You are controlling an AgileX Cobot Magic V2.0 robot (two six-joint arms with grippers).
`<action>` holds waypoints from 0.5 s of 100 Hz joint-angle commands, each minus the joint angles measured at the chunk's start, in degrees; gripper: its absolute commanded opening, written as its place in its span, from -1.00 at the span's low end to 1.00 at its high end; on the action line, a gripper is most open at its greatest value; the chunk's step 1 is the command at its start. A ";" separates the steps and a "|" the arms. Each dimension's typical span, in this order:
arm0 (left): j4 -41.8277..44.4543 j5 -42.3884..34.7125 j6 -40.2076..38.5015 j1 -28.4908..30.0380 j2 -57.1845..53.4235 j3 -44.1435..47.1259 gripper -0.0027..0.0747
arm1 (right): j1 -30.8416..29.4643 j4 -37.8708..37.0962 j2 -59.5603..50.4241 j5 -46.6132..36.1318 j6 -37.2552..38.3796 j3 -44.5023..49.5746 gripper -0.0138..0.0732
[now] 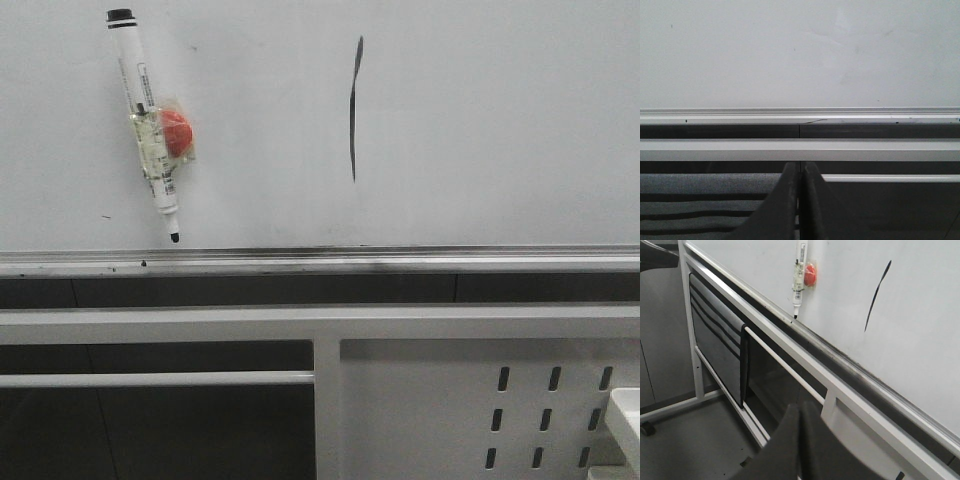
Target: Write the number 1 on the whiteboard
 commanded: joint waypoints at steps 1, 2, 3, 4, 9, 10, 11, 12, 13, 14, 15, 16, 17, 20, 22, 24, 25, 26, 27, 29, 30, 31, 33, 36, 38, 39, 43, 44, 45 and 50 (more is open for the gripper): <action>-0.33 -3.00 -0.79 -0.32 -1.32 1.99 -0.98 | -0.37 0.62 0.53 -4.01 -0.48 -1.56 -0.84; -0.33 -3.00 -0.79 -0.32 -1.32 1.99 -0.98 | -0.37 0.62 0.53 -4.01 -0.48 -1.56 -0.84; -0.33 -3.00 -0.79 -0.32 -1.32 1.99 -0.98 | -0.37 0.62 0.53 -4.01 -0.48 -1.56 -0.84; -0.33 -3.00 -0.79 -0.32 -1.32 1.99 -0.98 | -0.37 0.62 0.53 -4.01 -0.48 -1.56 -0.84; -0.33 -3.00 -0.79 -0.32 -1.32 1.99 -0.98 | -0.37 0.62 0.53 -4.01 -0.48 -1.56 -0.84; -0.33 -3.00 -0.79 -0.32 -1.32 1.99 -0.98 | -0.37 0.62 0.53 -4.01 -0.48 -1.56 -0.84; -0.33 -3.00 -0.79 -0.32 -1.32 1.99 -0.98 | -0.37 0.62 0.53 -4.01 -0.48 -1.56 -0.84; -0.33 -3.00 -0.79 -0.32 -1.32 1.99 -0.98 | -0.37 0.62 0.53 -4.01 -0.48 -1.56 -0.84; -0.33 -3.00 -0.79 -0.32 -1.32 1.99 -0.98 | -0.37 0.62 0.53 -4.01 -0.48 -1.56 -0.84; -0.33 -3.00 -0.79 -0.32 -1.32 1.99 -0.98 | -0.37 0.62 0.53 -4.35 -0.48 -1.56 -0.84; -0.33 -3.00 -0.79 -0.32 -1.32 1.99 -0.98 | -0.37 0.62 0.53 -4.48 -0.48 -1.56 -0.84; -0.33 -3.00 -0.79 -0.32 -1.32 1.99 -0.98 | -0.37 0.62 0.53 -4.66 -0.48 -1.56 -0.84; -0.33 -3.00 -0.79 -0.32 -1.32 1.99 -0.98 | -0.37 0.62 0.53 -4.67 -0.48 -1.56 -0.84; -0.33 -3.00 -0.79 -0.32 -1.32 1.99 -0.98 | -0.37 0.62 0.53 -5.11 -0.48 -1.56 -0.84; -0.33 -3.00 -0.79 -0.32 -1.32 1.99 -0.98 | -0.37 0.62 0.53 -5.40 -0.48 -1.56 -0.84; -0.33 -3.00 -0.79 -0.32 -1.32 1.99 -0.98 | -0.37 0.62 0.53 -5.72 -0.48 -1.14 -0.84; -0.33 -3.00 -0.79 -0.32 -1.32 1.99 -0.98 | -0.37 0.62 0.53 -6.03 -0.48 -1.03 -0.84; -0.33 -3.00 -0.79 -0.32 -1.32 1.99 -0.98 | -0.37 0.52 0.53 -6.16 -0.48 -0.78 -0.84; -0.33 -3.00 -0.79 -0.32 -1.32 1.99 -0.98 | -0.37 0.52 0.53 -6.33 -0.48 -0.59 -0.84; -0.33 -3.00 -0.79 -0.32 -1.32 1.99 -0.98 | -0.37 0.52 0.53 -7.48 -0.48 0.07 -0.84; -0.33 -3.00 -0.79 -0.32 -1.32 1.99 -0.98 | -0.37 0.52 0.42 -8.46 -0.48 0.64 -0.84; -0.33 -3.00 -0.79 -0.32 -1.32 1.99 -0.98 | -0.37 0.52 0.42 -8.99 -0.48 0.98 -0.84; -0.33 -3.00 -0.79 -0.32 -1.32 1.99 -0.98 | -0.37 0.52 0.42 -11.08 -0.48 2.10 -0.84; -0.33 -3.00 -0.79 -0.32 -1.32 1.99 -0.98 | -0.41 0.52 0.29 -14.31 -0.48 3.98 -0.84; -0.33 -3.00 -0.79 -0.32 -1.32 1.99 -0.98 | -0.41 -0.03 0.16 -16.85 -0.48 5.59 -0.84; -0.33 -3.00 -0.79 -0.32 -1.32 1.99 -0.98 | -0.55 -0.67 0.15 -18.58 -0.48 6.15 -0.84; -0.33 -3.00 -0.79 -0.32 -1.32 1.99 -0.98 | -0.77 -3.11 -0.31 -21.45 -0.17 8.91 -0.84; -0.33 -3.00 -0.79 -0.32 -1.32 1.99 -0.98 | -1.18 -3.49 -0.49 -19.44 -0.04 8.48 -0.84; -0.33 -3.00 -0.79 -0.32 -1.32 1.99 -0.98 | -1.48 -3.50 -0.58 -18.57 -0.03 8.18 -0.84; -0.20 -3.00 -0.79 -0.32 -1.32 1.99 -0.98 | -3.35 -5.53 -1.31 -17.60 3.02 7.88 -0.84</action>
